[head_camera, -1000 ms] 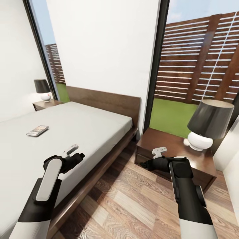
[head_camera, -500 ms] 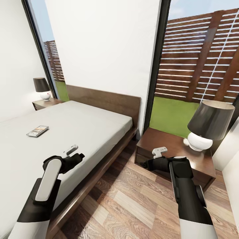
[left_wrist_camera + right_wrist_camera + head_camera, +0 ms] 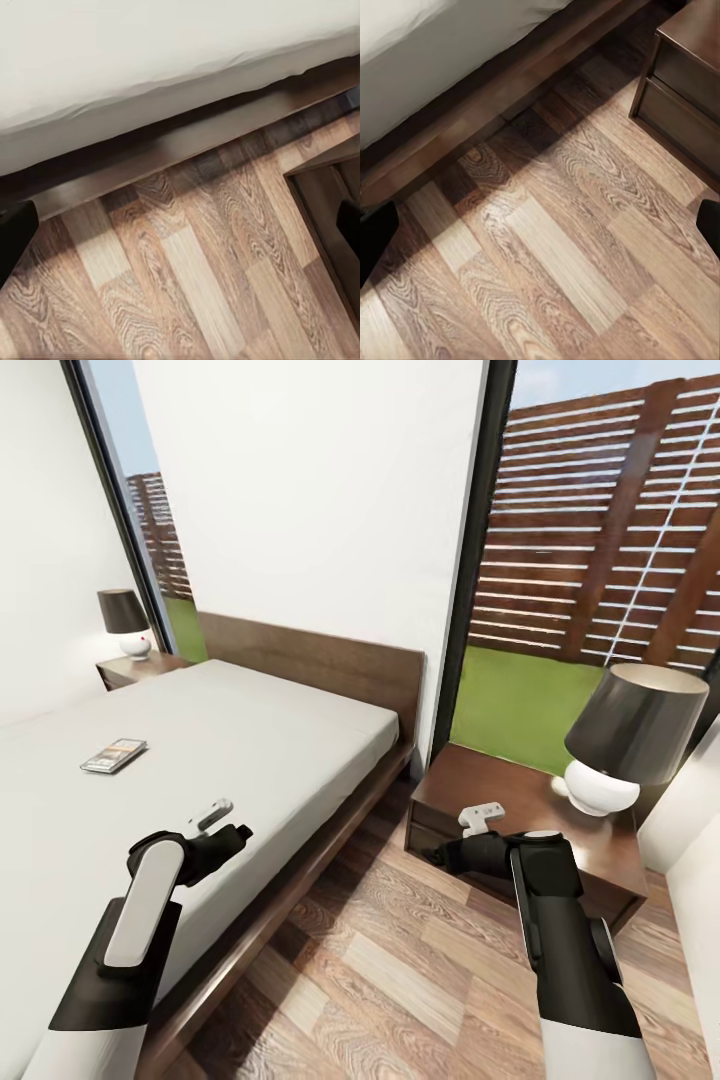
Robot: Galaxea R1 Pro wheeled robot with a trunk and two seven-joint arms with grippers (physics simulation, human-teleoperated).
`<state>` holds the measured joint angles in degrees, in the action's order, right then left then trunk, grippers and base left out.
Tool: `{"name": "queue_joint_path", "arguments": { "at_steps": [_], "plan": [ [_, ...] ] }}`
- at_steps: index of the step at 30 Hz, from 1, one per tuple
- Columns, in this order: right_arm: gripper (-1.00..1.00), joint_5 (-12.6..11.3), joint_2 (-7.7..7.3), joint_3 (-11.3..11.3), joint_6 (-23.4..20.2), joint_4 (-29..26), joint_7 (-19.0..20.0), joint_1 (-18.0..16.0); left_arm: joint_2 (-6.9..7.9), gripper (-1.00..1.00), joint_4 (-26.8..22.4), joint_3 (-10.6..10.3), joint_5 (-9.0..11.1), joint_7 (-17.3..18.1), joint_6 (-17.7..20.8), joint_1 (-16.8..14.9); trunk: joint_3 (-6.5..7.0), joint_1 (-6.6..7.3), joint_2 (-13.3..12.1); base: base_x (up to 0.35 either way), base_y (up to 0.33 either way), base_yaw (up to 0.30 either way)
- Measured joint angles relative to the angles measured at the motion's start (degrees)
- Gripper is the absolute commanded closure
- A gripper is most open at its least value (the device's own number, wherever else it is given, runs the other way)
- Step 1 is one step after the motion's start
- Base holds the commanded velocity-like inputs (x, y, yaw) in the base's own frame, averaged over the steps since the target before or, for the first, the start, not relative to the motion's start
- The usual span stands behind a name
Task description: In the bedroom, move the book from the bed onto either nightstand, and place the two sandals side by side next to the bed.
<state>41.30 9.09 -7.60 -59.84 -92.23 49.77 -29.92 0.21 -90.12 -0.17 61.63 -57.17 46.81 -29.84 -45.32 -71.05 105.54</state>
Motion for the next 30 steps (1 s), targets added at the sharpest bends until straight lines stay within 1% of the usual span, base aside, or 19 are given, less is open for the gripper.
{"name": "queue_joint_path", "arguments": {
  "at_steps": [9,12,13,20,21,30],
  "plan": [
    [-1.0,0.0,0.0,-0.16,0.0,0.0,0.0,0.0,0.24,-1.0,0.08,0.1,0.11,-0.01,-0.1,0.05,0.84,1.98,-3.61,0.0,0.0,0.0],
    [-1.0,0.0,0.0,-0.17,0.0,0.0,0.0,0.0,0.52,-1.0,0.08,0.19,0.13,0.02,-0.2,0.07,1.12,2.64,-4.81,0.0,0.0,0.0],
    [-1.0,0.0,0.0,-0.18,0.0,0.0,0.0,0.0,0.72,-1.0,0.09,0.65,0.15,0.06,-0.25,0.08,1.22,2.86,-5.21,0.0,0.0,0.0],
    [-1.0,0.0,0.0,-0.17,0.0,0.0,0.0,0.0,0.87,-1.0,0.09,2.08,0.25,0.14,-0.3,0.14,1.87,4.39,-8.02,0.0,0.0,0.0],
    [-1.0,0.0,0.0,-0.19,0.0,0.0,0.0,0.0,0.9,-1.0,0.09,3.06,0.31,0.28,-0.25,0.17,1.96,4.61,-8.42,0.0,0.0,0.0],
    [-1.0,0.0,0.0,-0.21,0.0,0.0,0.0,0.0,0.96,-1.0,0.53,4.81,0.38,0.73,-0.07,0.2,2.81,6.59,-12.03,0.0,0.0,0.0]
  ]
}}
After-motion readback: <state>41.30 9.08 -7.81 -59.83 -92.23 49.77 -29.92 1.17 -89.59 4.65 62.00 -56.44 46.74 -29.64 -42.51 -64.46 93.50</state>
